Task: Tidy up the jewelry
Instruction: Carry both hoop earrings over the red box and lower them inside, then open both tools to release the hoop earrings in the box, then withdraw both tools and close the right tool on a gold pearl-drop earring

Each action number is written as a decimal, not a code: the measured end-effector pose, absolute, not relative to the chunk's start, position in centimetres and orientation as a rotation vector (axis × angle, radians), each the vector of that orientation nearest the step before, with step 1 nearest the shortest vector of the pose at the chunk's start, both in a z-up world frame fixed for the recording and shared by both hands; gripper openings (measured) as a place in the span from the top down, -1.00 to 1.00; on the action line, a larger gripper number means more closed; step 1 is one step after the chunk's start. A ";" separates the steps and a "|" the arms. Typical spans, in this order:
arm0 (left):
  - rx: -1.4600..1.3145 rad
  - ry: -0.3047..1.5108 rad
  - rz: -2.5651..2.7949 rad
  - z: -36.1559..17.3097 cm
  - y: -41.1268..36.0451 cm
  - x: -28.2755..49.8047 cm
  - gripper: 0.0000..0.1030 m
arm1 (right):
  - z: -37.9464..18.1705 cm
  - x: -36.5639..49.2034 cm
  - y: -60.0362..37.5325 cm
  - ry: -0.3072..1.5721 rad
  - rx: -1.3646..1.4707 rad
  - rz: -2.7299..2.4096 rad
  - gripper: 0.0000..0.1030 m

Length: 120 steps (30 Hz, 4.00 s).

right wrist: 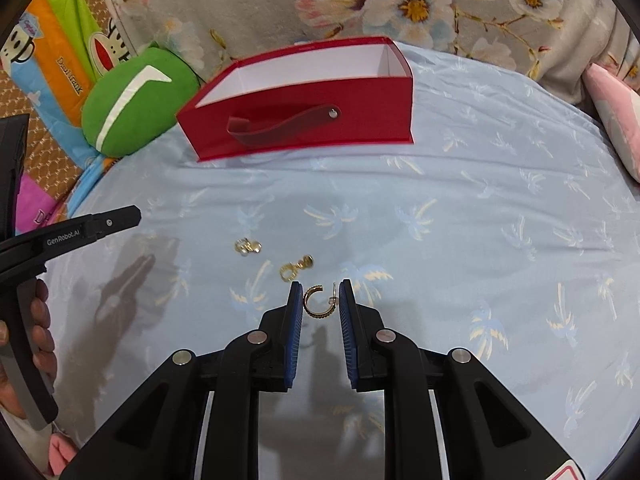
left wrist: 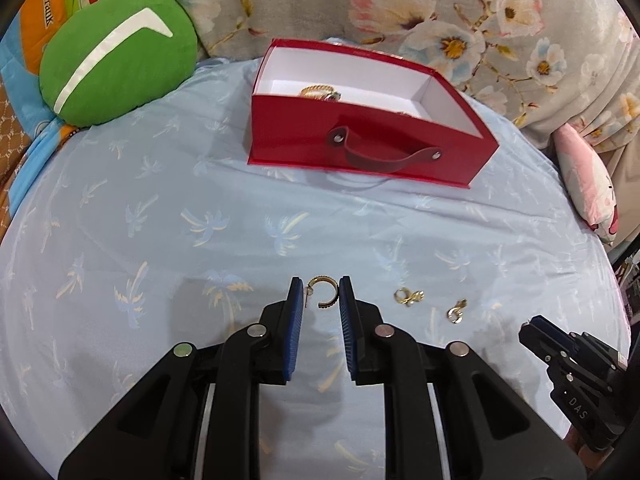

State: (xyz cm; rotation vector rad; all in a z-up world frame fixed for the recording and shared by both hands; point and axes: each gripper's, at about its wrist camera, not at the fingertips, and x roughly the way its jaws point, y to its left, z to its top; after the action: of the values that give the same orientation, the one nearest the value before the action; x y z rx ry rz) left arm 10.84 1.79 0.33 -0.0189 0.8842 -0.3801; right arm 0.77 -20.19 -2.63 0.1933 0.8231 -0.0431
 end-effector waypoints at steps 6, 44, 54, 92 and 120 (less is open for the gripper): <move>-0.019 0.823 -0.400 3.1 1.2 10.8 0.66 | 0.3 1.4 -20.2 0.757 0.190 -0.023 0.67; 0.116 0.684 -0.408 8.2 -15.0 36.5 0.66 | 7.0 32.6 -28.2 0.670 0.192 -0.033 0.66; 0.151 0.716 -0.395 5.7 -17.0 38.6 0.65 | 4.7 35.6 -29.5 0.711 0.195 -0.059 0.66; 0.156 0.753 -0.357 3.7 -17.4 40.5 0.27 | 3.1 37.4 -29.5 0.739 0.187 -0.079 0.64; 0.131 0.642 -0.311 10.3 -9.6 31.0 -0.01 | 7.3 24.8 -28.0 0.613 0.137 -0.089 0.26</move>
State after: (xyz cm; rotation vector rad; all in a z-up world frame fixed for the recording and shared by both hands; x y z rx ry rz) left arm 31.00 -9.62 10.32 0.1314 0.6417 -0.3107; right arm 24.75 -28.00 7.27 0.1369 0.6133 -0.0887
